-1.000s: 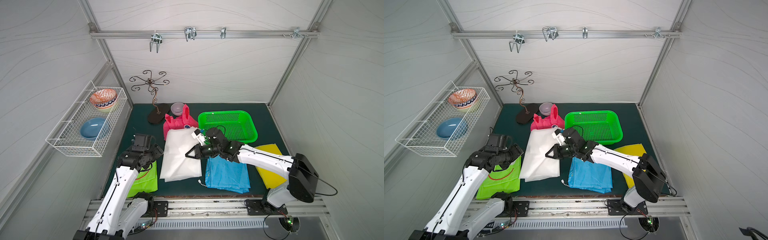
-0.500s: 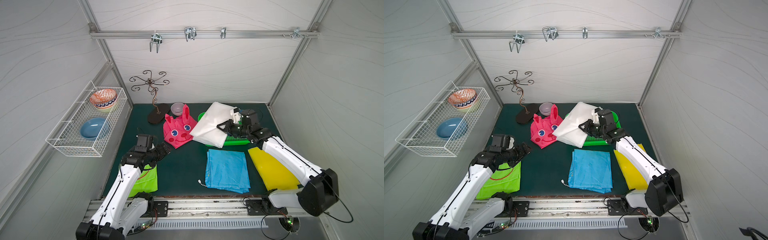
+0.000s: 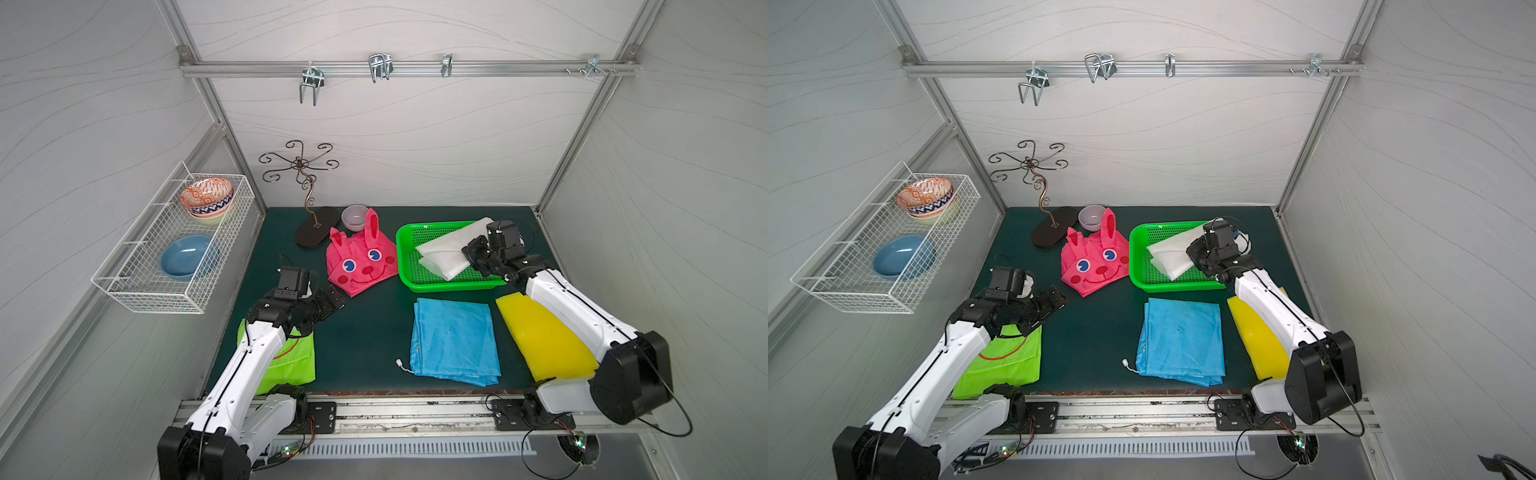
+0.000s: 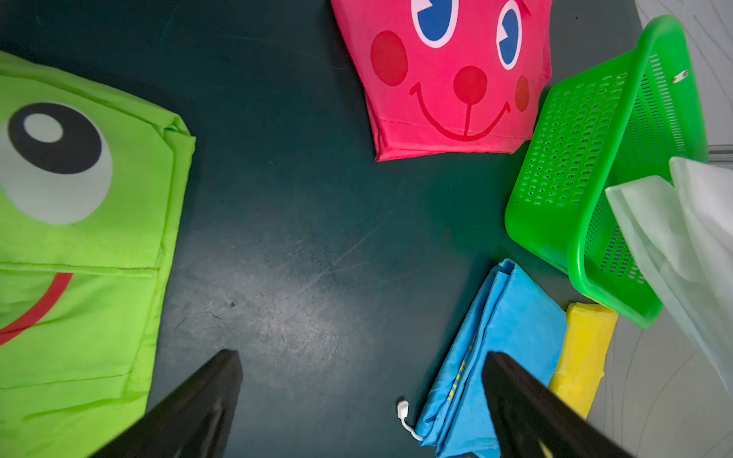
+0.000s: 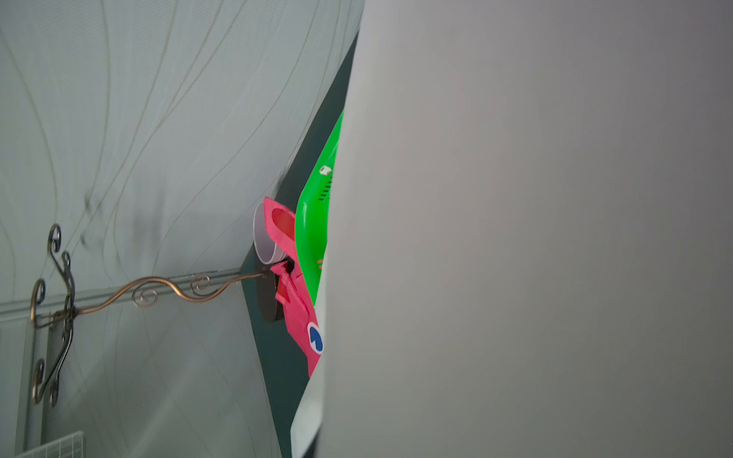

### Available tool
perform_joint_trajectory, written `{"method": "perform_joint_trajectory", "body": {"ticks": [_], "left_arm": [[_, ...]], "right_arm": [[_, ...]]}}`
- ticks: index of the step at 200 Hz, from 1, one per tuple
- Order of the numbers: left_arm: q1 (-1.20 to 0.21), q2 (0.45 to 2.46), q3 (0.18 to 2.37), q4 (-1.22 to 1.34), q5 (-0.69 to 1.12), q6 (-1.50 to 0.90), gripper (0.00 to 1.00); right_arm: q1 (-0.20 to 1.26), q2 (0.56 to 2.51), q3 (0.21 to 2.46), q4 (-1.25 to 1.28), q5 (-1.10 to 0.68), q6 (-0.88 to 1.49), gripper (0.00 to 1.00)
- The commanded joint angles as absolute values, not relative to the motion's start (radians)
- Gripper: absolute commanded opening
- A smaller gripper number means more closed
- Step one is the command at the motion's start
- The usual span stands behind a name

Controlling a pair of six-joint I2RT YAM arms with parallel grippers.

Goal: Put the folded raincoat in the basket
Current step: Place the raincoat in the basket.

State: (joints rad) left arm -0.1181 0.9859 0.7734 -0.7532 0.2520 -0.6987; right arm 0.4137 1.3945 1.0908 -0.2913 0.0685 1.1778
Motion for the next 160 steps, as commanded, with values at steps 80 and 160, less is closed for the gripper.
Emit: {"method": "perform_joint_trajectory", "body": {"ticks": [80,160], "left_arm": [[-0.123,0.991,0.776,-0.772,0.278,-0.659,0.99],[-0.123,1.028,0.781,-0.758,0.299,-0.65,0.99]], "right_arm": [[0.446,1.645,1.167,-0.049,0.251,1.403,0.0],[0.48,1.742,1.164,0.09,0.279,1.327,0.01]]}}
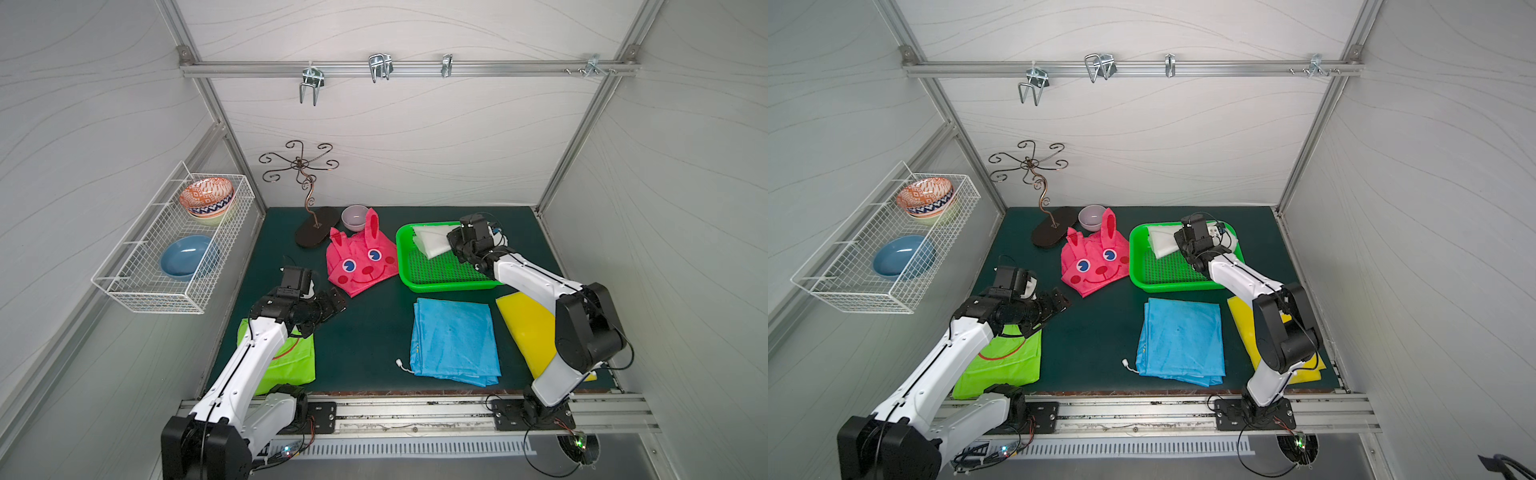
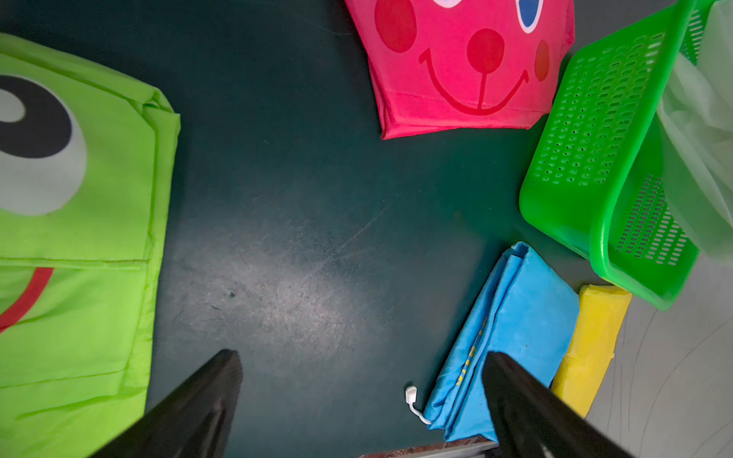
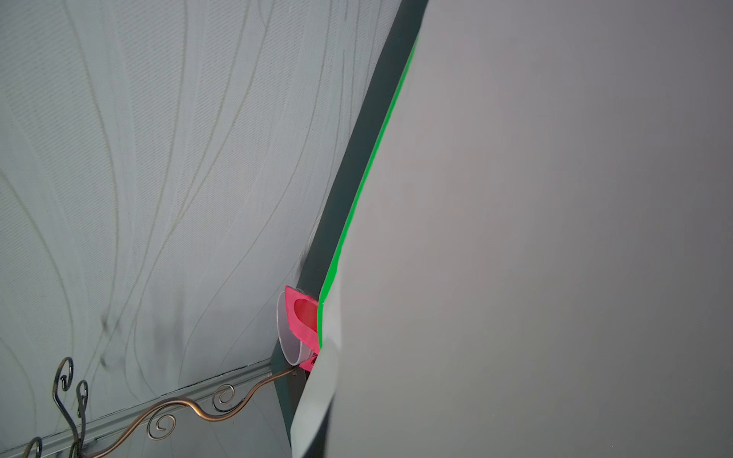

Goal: Put the folded raincoat in the basket
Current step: Place the raincoat in the basket.

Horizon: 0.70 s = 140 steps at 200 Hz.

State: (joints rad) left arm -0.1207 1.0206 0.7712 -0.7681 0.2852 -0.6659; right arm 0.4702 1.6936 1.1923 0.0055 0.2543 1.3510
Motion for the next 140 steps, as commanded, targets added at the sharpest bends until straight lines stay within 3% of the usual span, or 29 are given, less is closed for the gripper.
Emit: {"method": "perform_joint_trajectory", "body": {"ticks": [1,40,59,81,112,140], "left_arm": [[-0.123,1.028,0.781,-0.758,0.3,-0.65,0.99],[-0.123,1.05,0.789,-0.753,0.307,-0.647,0.99],[-0.123,1.06,0.796,-0.749,0.307,-0.646,0.99],[-0.124,1.074,0.808,-0.75,0.305,-0.643,0.99],[-0.124,1.086,0.816,-0.756,0.304,-0.637,0.99],[-0.124,1.092,0.82,-0.752,0.296,-0.638,0.99]], "right_arm": [[0.48,1.744,1.162,0.091,0.279,1.327,0.01],[0.481,1.791,1.118,0.129,0.234,1.321,0.11],[0.486,1.776,1.109,0.106,0.204,1.348,0.28],[0.488,1.737,1.137,0.011,0.219,1.339,0.41],[0.477,1.682,1.168,-0.086,0.194,1.303,0.79],[0.468,1.624,1.18,-0.185,0.125,1.301,0.83]]}}
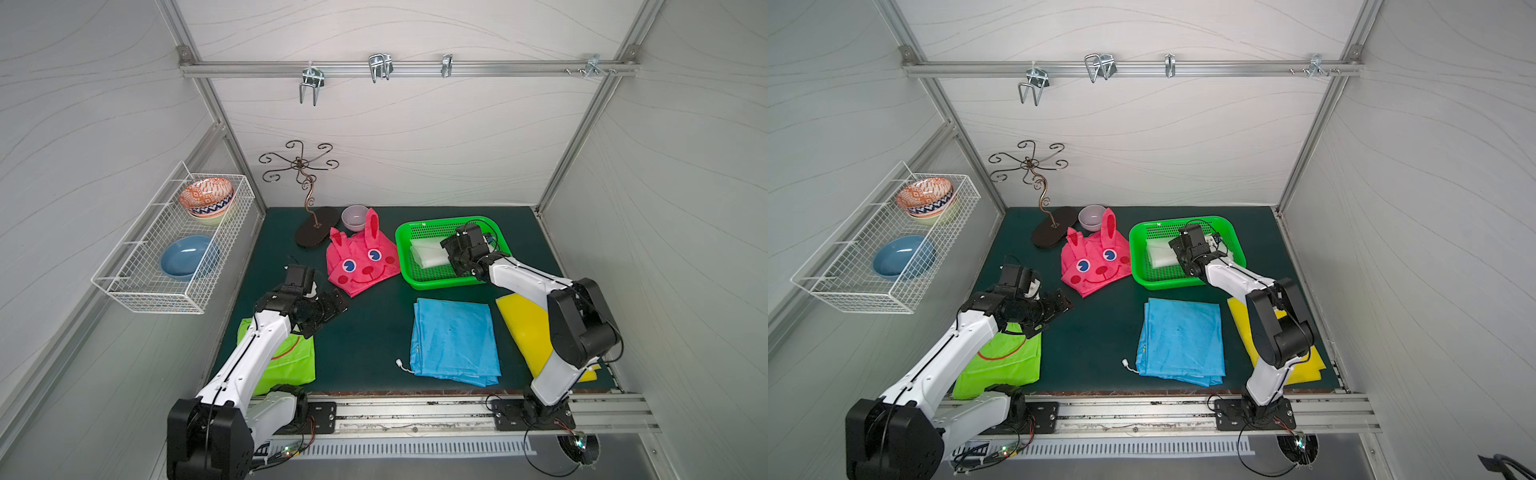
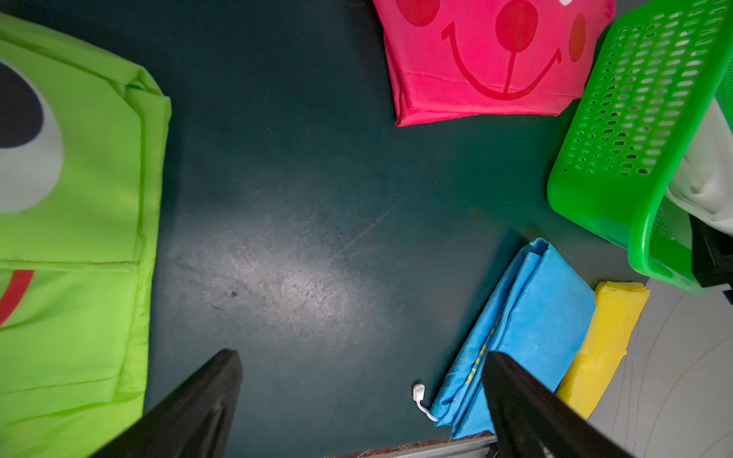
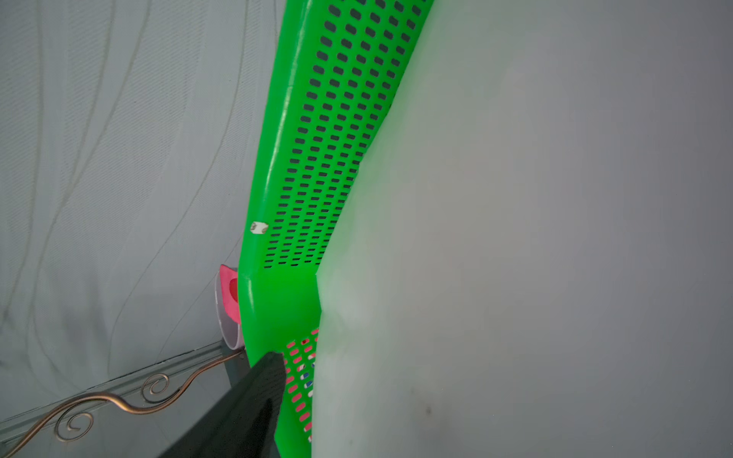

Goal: Put the folded raincoat in the basket
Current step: Place the raincoat in the basket.

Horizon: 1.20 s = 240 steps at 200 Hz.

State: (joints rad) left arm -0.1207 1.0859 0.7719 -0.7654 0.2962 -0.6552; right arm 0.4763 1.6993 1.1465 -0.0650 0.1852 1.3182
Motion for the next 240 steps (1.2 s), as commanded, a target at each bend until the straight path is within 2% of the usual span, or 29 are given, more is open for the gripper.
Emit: {"method": "perform_joint_trajectory", "body": {"ticks": [1,48,88,102,124,134,139,171,240], "left_arm": [[-0.125,1.092,0.819,-0.751,0.296,-0.639,0.99],[-0.132,1.109,0.819,-0.698,0.293,-0.68,0.99],[-0.165,1.128,0.824,-0.67,0.298,-0.706,0.99],[-0.18,1.138,0.833,-0.672,0.296,-0.704,0.99],[-0.196,1.149,0.839,-0.679,0.293,-0.701,0.99],[-0.198,1.148,0.84,-0.684,0.294,-0.7,0.99],[-0.199,1.145,0.84,-0.687,0.295,-0.7,0.99],[-0.2,1.119,0.841,-0.723,0.261,-0.684,0.99],[-0.2,1.106,0.862,-0.76,0.181,-0.73,0.99]], "right_arm": [[0.468,1.623,1.181,-0.19,0.122,1.301,0.83],[0.489,1.528,1.175,-0.405,0.002,1.22,0.84],[0.51,1.419,1.132,-0.466,-0.002,1.08,0.85],[0.482,1.415,1.157,-0.481,-0.006,0.985,0.81],[0.405,1.517,1.276,-0.554,-0.054,0.762,0.74],[0.386,1.59,1.356,-0.599,-0.084,0.609,0.6],[0.384,1.624,1.393,-0.643,-0.06,0.557,0.58],[0.385,1.756,1.475,-0.707,-0.002,0.395,0.62],[0.396,1.939,1.464,-0.683,0.044,0.316,0.63]]}}
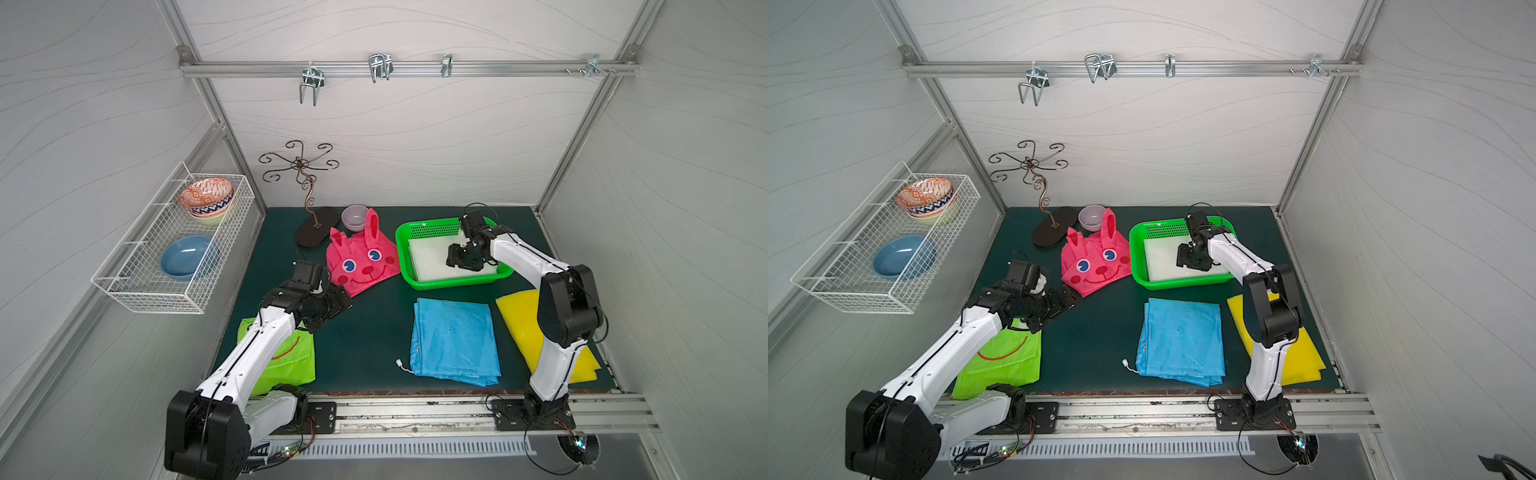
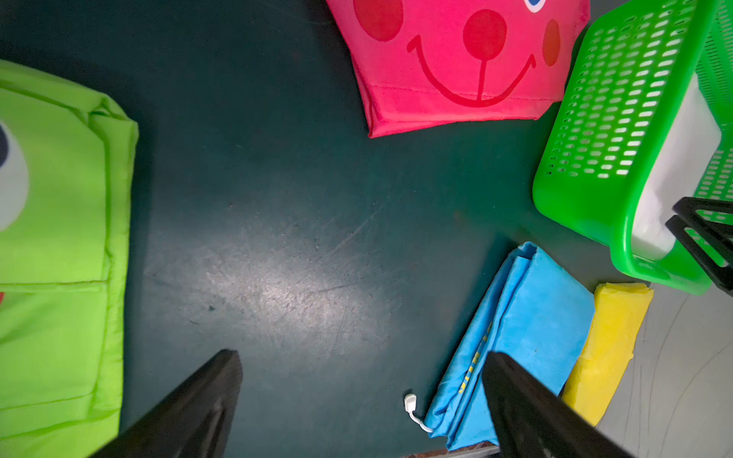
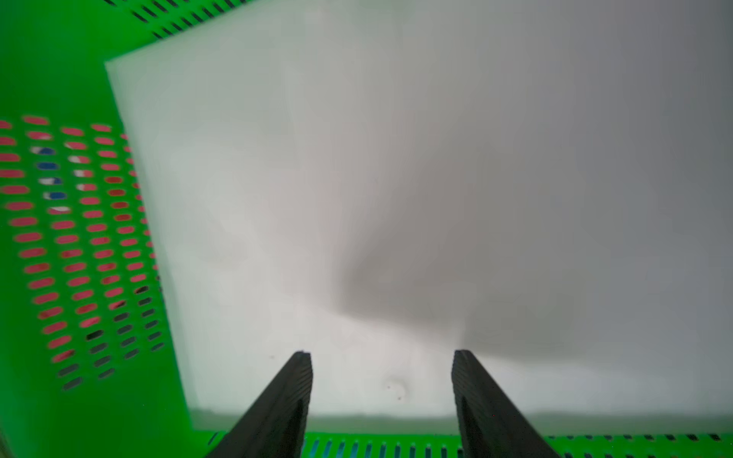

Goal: Put the folded raincoat in the basket
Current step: Place the raincoat in the basket, then move the raincoat to the center of the board.

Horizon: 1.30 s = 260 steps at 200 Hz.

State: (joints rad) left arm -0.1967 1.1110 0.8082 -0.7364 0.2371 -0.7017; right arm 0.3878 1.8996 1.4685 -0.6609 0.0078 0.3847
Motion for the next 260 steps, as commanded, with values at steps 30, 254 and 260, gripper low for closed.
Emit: {"method": "perform_joint_trajectory", "body": {"ticks": [30,254,260], "left_arm": [[-0.197,1.148,0.942,-0.88,0.057,-0.767,0.99],[0.516,1.144,0.883,-1.195,-0.128,-0.958,0.99],[0.541,1.146,0.869,-1.186,-0.125,-0.961,0.99]], "right_arm": [[0.396,1.995,1.47,-0.681,0.051,0.295,0.63],[1.107,1.686,1.408,-0.244,-0.234,0.306,0.69],[1.125,1.718,1.412,-0.222,-0.261,0.348,0.69]]}}
